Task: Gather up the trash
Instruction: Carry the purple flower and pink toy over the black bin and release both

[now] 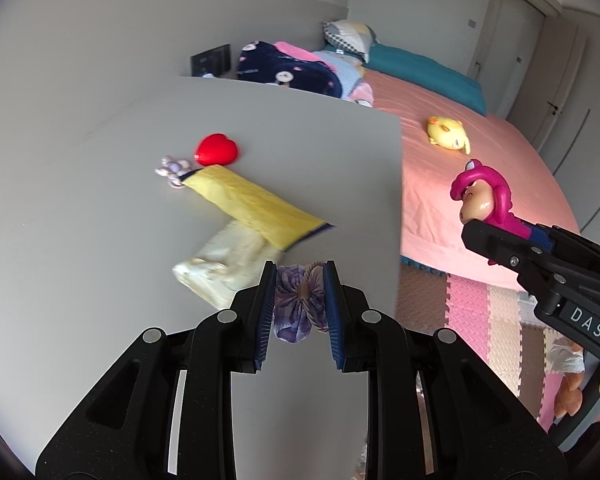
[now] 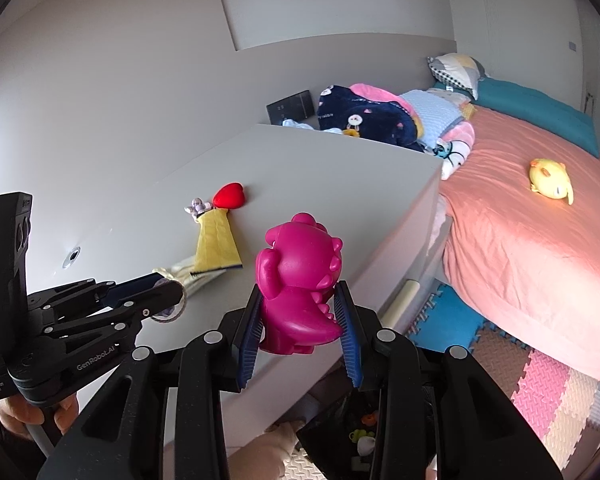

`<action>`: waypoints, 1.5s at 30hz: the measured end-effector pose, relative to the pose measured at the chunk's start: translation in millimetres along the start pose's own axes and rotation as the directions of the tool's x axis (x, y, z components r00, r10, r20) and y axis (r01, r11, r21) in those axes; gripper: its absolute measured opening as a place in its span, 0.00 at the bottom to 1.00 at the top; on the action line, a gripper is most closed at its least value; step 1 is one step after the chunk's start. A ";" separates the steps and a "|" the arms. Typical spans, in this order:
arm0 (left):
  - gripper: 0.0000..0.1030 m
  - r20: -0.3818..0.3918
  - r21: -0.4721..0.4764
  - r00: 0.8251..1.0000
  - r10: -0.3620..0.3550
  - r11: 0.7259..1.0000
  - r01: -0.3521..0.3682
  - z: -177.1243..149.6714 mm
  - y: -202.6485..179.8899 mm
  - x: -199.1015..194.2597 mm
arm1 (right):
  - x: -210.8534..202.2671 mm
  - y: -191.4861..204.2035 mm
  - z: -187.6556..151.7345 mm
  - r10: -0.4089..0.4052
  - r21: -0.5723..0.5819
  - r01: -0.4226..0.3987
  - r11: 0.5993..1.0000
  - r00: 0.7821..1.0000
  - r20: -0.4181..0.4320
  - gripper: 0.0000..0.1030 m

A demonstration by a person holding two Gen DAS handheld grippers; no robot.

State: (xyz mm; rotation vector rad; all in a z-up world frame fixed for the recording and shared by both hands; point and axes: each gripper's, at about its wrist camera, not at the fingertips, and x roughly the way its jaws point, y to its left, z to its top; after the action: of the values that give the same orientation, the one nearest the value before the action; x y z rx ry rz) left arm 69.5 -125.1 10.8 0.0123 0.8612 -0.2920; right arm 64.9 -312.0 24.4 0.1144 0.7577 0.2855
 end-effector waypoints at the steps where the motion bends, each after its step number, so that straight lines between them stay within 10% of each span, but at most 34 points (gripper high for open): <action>1: 0.23 -0.001 0.008 1.000 -0.004 1.000 0.004 -0.8 -4.1 0.1 | -2.4 -1.3 -2.0 -0.002 0.003 0.002 1.000 1.000 0.002 0.36; 28: 0.25 -0.086 0.195 0.987 -0.136 0.969 0.150 -33.7 -111.5 12.2 | -67.8 -78.5 -58.8 -0.124 0.146 0.119 0.982 0.992 0.022 0.36; 30: 0.36 -0.105 0.229 0.984 -0.142 0.960 0.163 -36.8 -119.2 15.0 | -67.6 -84.2 -60.9 -0.145 0.147 0.142 0.979 0.989 0.005 0.43; 32: 0.95 -0.094 0.261 0.990 -0.107 0.957 0.128 -39.1 -124.3 16.5 | -65.6 -87.8 -62.3 -0.212 0.136 0.211 0.968 0.977 -0.012 0.85; 45: 0.94 -0.037 0.275 0.999 -0.037 0.960 0.046 -38.7 -113.4 14.6 | -79.7 -107.0 -66.9 -0.298 0.192 0.286 0.939 0.954 0.040 0.85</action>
State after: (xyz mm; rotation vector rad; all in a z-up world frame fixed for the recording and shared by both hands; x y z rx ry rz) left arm 20.3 -232.7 -13.4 0.2591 0.8473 -0.4506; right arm -13.5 -437.8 6.8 0.1835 0.7210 -0.0726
